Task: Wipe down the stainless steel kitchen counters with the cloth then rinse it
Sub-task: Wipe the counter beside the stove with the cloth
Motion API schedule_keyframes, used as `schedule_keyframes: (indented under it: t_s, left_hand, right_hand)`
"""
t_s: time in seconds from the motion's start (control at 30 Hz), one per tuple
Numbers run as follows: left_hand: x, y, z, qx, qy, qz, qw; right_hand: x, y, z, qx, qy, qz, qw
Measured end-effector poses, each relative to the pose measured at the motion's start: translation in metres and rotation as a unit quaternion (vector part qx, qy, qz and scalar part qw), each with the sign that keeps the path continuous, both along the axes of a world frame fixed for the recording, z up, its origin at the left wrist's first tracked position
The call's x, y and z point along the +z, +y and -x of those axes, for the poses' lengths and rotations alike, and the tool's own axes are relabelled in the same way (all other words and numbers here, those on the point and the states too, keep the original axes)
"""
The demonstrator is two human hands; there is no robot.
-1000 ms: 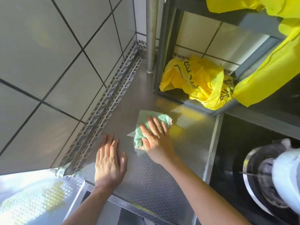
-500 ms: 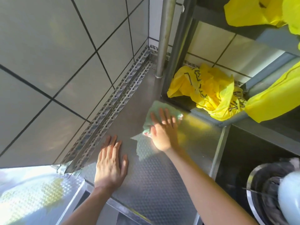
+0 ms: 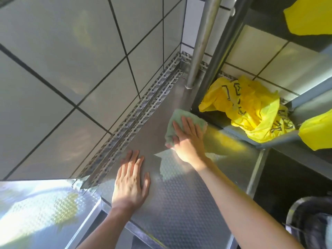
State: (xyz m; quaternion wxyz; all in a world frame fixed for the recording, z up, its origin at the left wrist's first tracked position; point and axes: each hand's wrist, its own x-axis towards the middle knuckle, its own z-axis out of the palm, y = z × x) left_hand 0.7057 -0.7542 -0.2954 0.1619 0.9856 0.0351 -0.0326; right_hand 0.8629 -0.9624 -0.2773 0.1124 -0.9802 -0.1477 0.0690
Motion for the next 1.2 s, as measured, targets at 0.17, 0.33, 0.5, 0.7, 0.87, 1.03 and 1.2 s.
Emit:
schedule_keyframes:
  t_s: [0.17, 0.33, 0.5, 0.7, 0.87, 1.03, 1.2]
  left_hand:
    - [-0.002, 0.001, 0.001, 0.001, 0.005, -0.004, 1.0]
    - [-0.002, 0.0, 0.0, -0.004, -0.007, 0.001, 1.0]
    - [-0.004, 0.001, 0.0, -0.007, -0.018, 0.001, 1.0]
    - [-0.008, 0.002, 0.001, -0.01, -0.028, -0.009, 1.0]
    - [-0.008, 0.001, 0.0, -0.009, -0.017, -0.01, 1.0]
    - [-0.005, 0.002, 0.0, -0.013, -0.009, -0.01, 1.0]
    - [-0.005, 0.0, 0.001, -0.015, -0.01, -0.011, 1.0]
  right_hand:
    - [-0.006, 0.057, 0.007, 0.17, -0.005, 0.006, 0.985]
    - [-0.005, -0.026, 0.057, 0.196, -0.003, -0.041, 0.98]
    - [0.005, -0.038, 0.011, 0.073, 0.012, 0.031, 0.997]
    - [0.004, 0.067, -0.036, 0.139, 0.034, 0.033, 0.989]
    - [-0.009, 0.027, 0.04, 0.211, -0.019, -0.046, 0.976]
    - [-0.006, -0.057, 0.053, 0.028, -0.052, -0.056, 0.997]
    - [0.001, 0.007, 0.009, -0.073, -0.023, -0.007, 0.997]
